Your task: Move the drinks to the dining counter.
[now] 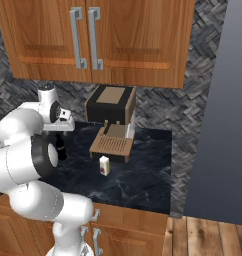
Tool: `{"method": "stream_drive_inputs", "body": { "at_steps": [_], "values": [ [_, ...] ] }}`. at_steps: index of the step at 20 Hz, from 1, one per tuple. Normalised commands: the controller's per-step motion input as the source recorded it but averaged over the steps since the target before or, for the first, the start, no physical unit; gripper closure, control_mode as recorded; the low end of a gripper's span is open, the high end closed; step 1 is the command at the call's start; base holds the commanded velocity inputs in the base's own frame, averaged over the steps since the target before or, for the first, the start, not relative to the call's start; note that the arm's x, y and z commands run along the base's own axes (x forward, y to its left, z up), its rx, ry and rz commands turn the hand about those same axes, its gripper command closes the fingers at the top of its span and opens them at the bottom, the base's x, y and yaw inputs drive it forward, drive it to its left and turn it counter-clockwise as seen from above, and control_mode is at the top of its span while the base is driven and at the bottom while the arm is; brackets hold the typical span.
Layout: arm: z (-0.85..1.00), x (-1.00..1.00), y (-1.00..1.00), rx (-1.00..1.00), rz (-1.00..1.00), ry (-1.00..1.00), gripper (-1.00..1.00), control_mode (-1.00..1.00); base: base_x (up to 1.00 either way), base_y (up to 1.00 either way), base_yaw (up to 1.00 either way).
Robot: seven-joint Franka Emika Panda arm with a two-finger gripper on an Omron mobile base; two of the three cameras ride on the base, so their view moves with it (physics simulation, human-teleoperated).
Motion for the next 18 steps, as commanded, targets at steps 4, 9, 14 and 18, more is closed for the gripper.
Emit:
{"method": "stream_drive_inputs", "body": {
  "at_steps": [4, 9, 14, 18],
  "values": [
    [-0.02, 0.03, 0.07, -0.05, 0.0, 0.0, -1.0, -1.0, 0.0, 0.0, 0.0],
    [-0.05, 0.02, 0.0, 0.0, 0.0, 0.0, -1.0, -1.0, 0.0, 0.0, 0.0],
    [-0.05, 0.01, 0.0, 0.0, 0.0, 0.0, -1.0, -1.0, 0.0, 0.0, 0.0],
    [-0.02, 0.0, -0.02, 0.0, 0.0, 0.0, -1.0, -1.0, 0.0, 0.0, 0.0]
  ]
}}
